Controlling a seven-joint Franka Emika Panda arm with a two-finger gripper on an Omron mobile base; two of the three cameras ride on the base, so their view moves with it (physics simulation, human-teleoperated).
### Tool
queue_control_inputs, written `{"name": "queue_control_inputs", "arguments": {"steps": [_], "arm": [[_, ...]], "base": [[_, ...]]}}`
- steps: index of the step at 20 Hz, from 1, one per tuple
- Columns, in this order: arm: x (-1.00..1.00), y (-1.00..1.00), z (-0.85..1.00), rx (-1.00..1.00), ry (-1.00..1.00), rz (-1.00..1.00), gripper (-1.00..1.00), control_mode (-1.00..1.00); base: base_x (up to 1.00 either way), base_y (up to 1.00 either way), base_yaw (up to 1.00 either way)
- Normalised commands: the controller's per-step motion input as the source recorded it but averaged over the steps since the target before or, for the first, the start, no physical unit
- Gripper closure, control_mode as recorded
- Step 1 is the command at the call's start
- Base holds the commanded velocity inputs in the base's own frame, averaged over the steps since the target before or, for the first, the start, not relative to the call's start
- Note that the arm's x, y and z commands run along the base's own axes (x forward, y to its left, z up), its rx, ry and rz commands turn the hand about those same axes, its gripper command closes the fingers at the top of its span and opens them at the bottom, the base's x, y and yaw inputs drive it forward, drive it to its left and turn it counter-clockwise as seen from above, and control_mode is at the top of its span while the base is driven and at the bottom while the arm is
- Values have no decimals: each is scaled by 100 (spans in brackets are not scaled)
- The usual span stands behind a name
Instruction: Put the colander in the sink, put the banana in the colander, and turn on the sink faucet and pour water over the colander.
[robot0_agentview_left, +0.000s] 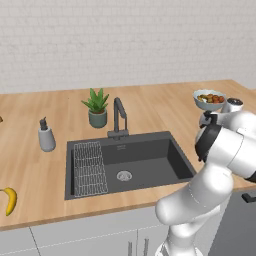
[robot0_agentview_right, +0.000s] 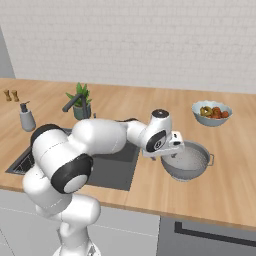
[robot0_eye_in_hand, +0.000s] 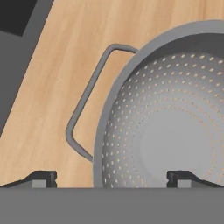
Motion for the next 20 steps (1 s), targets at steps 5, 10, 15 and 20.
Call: {"name": "queue_control_inputs", "arguments": {"steps": [5, 10, 15, 20], "arm": [[0, 0, -18, 0, 0, 0, -100, -100], [0, 0, -17, 0, 0, 0, -100, -100], [0, 0, -2, 0, 0, 0, 100, -100], [0, 0, 0, 0, 0, 0, 100, -100]], "base": [[0, 0, 0], [0, 0, 0], [0, 0, 0], [0, 0, 0]]}}
